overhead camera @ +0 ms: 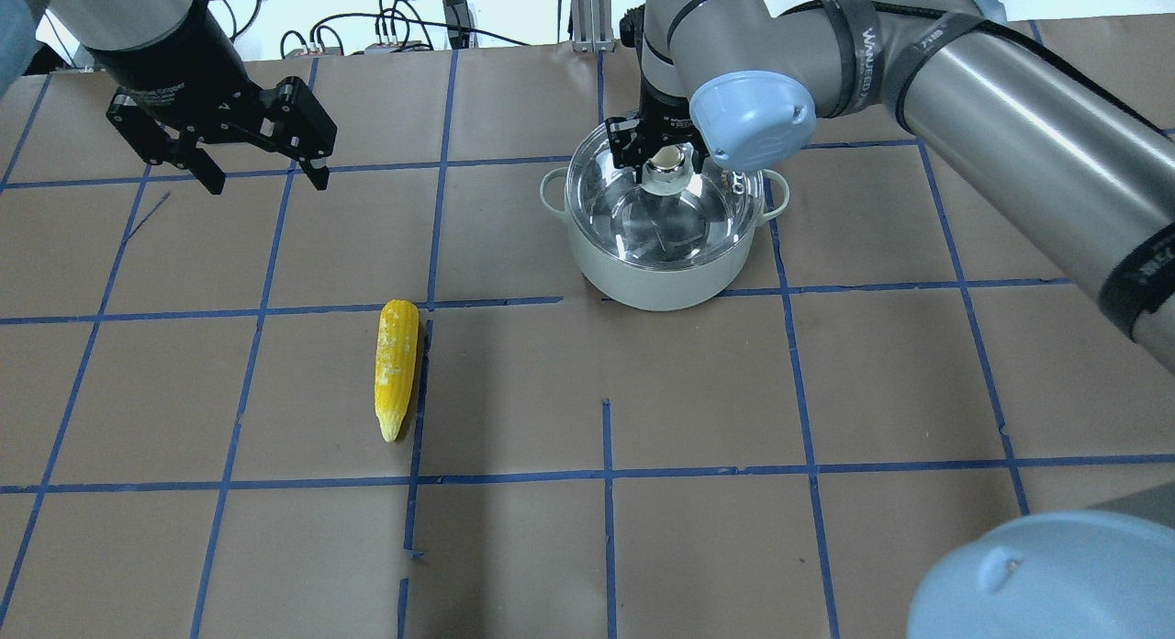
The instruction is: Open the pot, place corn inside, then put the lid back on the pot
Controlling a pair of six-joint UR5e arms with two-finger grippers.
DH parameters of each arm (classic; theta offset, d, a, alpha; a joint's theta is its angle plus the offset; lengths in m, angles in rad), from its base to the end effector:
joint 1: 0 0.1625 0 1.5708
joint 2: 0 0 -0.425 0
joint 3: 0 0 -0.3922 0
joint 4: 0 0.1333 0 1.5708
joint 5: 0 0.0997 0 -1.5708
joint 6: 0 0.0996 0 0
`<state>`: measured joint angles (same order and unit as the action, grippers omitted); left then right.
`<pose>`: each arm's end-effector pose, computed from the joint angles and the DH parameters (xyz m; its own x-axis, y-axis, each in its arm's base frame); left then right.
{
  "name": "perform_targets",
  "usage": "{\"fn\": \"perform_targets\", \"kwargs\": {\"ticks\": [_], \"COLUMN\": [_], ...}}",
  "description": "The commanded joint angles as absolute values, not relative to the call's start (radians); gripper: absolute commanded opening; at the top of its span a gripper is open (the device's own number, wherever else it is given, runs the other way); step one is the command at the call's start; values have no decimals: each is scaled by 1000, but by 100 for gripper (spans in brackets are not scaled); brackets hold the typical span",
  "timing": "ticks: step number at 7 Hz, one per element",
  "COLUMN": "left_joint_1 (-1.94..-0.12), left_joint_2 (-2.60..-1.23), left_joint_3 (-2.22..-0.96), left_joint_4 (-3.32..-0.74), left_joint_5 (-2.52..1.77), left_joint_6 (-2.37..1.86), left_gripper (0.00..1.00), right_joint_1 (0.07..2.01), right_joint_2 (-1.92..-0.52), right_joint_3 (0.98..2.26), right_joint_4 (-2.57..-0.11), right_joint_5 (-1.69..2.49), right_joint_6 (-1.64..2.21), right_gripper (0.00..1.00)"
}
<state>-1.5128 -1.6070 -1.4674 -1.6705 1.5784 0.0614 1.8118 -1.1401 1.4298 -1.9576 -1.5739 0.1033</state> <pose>-0.1032 -0.5099 0.5108 -1.0000 0.0036 -0.0056 0.0034 0.9995 0.0329 0.2872 -0.6113 0.3472 -0.9905 -0.1374 -0.0069 -0.1361 0.9860 -0.0967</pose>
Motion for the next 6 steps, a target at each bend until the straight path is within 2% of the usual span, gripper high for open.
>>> {"fn": "perform_targets", "kwargs": {"ticks": [1, 2, 4, 6], "left_joint_1": [-1513, -1513, -1513, -1513], "left_joint_2": [-1606, -1611, -1609, -1606], "left_joint_3": [-1471, -1467, -1466, -1468], "left_joint_4": [-1671, -1671, -1671, -1671], "left_joint_5": [1580, 1578, 1580, 1580], "left_joint_6": [61, 61, 61, 61], "left_gripper": [100, 100, 100, 100], "right_joint_1": [1812, 1812, 1815, 1810], "right_joint_2": [-1138, -1134, -1135, -1134], "right_joint_3": [1407, 1393, 1388, 1364], "right_joint_4": [-1933, -1924, -1911, -1890], "right_joint_5": [-1574, -1574, -1572, -1574], "right_joint_6": [103, 103, 103, 100], "right_gripper": [56, 52, 37, 35]}}
